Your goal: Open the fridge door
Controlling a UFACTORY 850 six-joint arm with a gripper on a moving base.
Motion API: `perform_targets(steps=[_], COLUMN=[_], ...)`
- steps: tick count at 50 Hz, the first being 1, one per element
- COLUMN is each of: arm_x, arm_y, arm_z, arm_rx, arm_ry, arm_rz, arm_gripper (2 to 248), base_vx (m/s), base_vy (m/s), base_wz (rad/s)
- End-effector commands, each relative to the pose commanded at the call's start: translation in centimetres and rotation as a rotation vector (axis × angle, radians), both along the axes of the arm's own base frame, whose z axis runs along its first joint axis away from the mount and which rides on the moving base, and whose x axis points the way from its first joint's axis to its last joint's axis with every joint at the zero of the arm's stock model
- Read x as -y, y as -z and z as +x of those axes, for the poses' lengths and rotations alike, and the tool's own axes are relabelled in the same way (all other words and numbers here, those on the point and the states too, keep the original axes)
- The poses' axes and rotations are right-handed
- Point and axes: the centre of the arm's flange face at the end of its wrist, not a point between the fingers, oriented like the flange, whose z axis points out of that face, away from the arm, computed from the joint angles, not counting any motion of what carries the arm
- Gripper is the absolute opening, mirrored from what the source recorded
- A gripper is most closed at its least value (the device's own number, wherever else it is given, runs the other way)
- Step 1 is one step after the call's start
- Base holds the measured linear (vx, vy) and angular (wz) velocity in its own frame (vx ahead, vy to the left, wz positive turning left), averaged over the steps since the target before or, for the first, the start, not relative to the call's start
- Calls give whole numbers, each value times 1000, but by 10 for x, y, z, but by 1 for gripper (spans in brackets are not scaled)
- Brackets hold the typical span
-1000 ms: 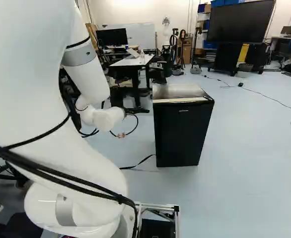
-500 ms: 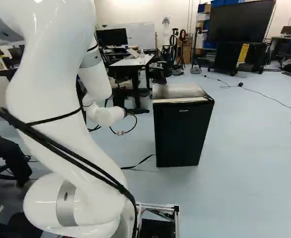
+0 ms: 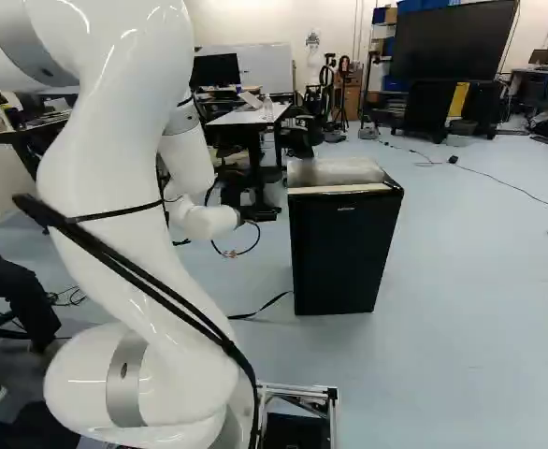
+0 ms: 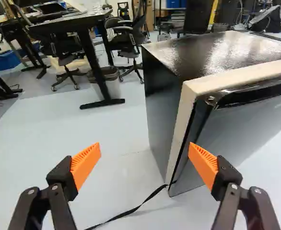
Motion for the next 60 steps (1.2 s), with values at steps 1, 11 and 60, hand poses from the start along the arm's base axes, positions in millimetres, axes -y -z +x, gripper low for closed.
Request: perform_targets(steps=[1, 11, 60], arm_x=[1, 6, 27], arm_y=[1, 9, 53], arm_z=[0, 2, 20], arm_rx=[1, 14, 95], arm_ry=[7, 79, 425], arm_rz=[0, -1, -65], arm_gripper=[247, 247, 247], base_vx=[0, 0, 0], base_vy=[0, 0, 0], base_wz=[0, 0, 0])
